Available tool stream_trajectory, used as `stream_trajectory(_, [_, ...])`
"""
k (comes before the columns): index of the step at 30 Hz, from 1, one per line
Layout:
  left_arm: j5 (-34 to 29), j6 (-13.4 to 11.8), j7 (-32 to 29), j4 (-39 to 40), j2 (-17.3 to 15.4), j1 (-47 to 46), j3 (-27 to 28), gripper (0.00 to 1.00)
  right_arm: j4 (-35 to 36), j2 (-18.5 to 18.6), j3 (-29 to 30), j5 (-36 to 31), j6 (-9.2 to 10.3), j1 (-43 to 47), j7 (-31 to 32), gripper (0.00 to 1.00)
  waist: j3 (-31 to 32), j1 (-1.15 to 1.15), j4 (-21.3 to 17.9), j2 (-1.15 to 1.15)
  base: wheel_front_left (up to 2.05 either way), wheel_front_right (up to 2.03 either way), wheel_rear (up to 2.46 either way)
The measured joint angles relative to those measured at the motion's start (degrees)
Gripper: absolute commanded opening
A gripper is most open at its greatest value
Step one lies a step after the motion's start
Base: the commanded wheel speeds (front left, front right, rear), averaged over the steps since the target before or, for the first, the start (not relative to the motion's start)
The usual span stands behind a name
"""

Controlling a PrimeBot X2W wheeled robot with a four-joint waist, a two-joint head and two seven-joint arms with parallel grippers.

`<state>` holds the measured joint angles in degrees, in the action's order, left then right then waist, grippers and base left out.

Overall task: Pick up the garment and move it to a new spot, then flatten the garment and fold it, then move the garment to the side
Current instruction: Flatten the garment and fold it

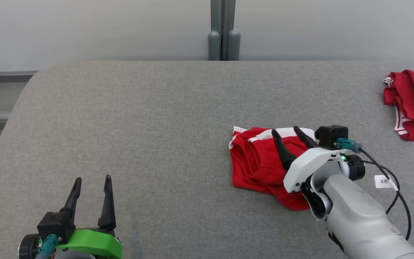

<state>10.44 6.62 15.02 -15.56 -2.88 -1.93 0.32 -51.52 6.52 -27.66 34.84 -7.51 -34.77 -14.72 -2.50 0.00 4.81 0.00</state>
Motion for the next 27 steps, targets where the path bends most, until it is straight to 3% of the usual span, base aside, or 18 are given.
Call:
stream_trajectory(7, [-0.5,0.0,0.0,0.6,0.0,0.2,1.2,1.00,9.9,6.4,5.3,-3.4,0.00,3.8,-0.3,1.00,0.4,0.00,-1.8,0.00,0.00,0.00,0.00])
stream_trajectory(12, [-0.8,-0.1,0.0,1.1,0.0,0.9,2.0,1.00,18.5,8.8,11.1,-6.9,0.00,10.5,-0.3,1.00,0.8,0.00,-3.0,0.00,0.00,0.00,0.00])
stream_trajectory(18, [-1.0,-0.4,0.0,2.3,0.0,1.9,3.5,1.00,28.3,8.5,17.0,-9.7,0.00,19.0,-0.3,1.00,1.6,0.00,-4.4,0.00,0.00,0.00,0.00])
stream_trajectory(27, [-1.3,-0.8,0.0,3.4,0.0,2.8,4.8,1.00,40.2,4.5,23.0,-12.8,0.01,29.4,-0.3,1.00,2.5,0.00,-6.0,0.00,0.00,0.00,0.00])
